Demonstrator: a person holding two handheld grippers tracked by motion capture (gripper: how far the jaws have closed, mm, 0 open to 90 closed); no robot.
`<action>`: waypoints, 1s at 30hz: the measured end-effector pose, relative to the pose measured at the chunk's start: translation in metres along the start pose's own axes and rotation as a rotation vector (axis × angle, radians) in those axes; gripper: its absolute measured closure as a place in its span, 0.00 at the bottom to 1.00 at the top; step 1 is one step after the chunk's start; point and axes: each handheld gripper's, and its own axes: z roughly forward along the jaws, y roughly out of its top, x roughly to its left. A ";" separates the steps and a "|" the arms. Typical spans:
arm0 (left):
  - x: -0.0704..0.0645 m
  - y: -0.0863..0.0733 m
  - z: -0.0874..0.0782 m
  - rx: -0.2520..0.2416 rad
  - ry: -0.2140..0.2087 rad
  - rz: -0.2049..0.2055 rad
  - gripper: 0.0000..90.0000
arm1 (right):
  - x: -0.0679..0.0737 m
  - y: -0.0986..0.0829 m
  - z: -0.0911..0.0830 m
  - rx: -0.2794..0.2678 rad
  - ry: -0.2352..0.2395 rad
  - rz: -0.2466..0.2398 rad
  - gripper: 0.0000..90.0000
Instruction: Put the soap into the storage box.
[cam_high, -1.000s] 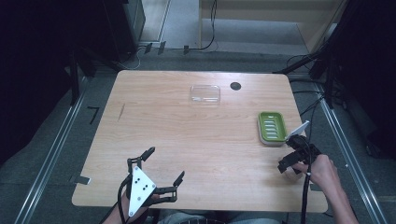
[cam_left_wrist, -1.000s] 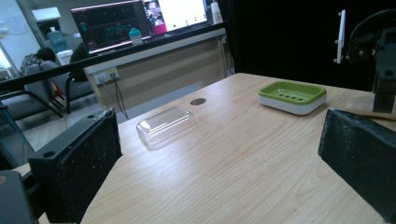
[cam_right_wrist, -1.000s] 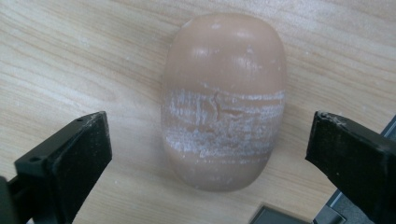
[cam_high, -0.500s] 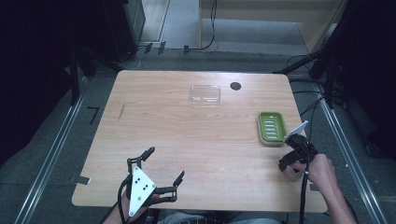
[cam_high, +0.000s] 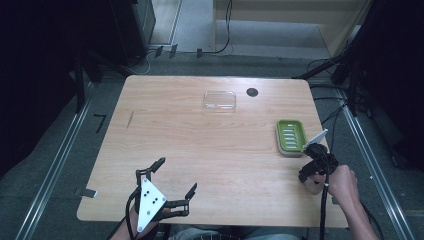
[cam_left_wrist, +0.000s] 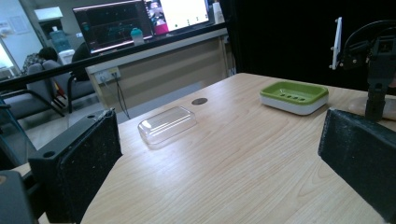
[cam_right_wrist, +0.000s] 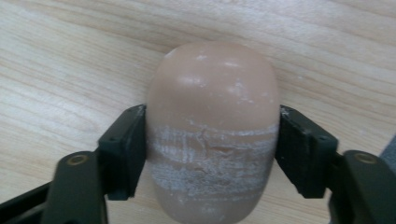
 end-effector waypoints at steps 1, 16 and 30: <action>0.000 0.000 0.000 0.000 0.000 0.000 0.00 | 0.000 0.000 0.000 0.002 0.000 -0.001 0.37; 0.000 0.000 0.000 -0.003 -0.003 0.001 0.00 | 0.005 0.000 0.001 0.005 -0.031 -0.032 0.38; 0.000 0.000 0.000 -0.008 -0.005 0.002 0.00 | 0.010 -0.001 -0.014 0.011 -0.025 -0.066 0.38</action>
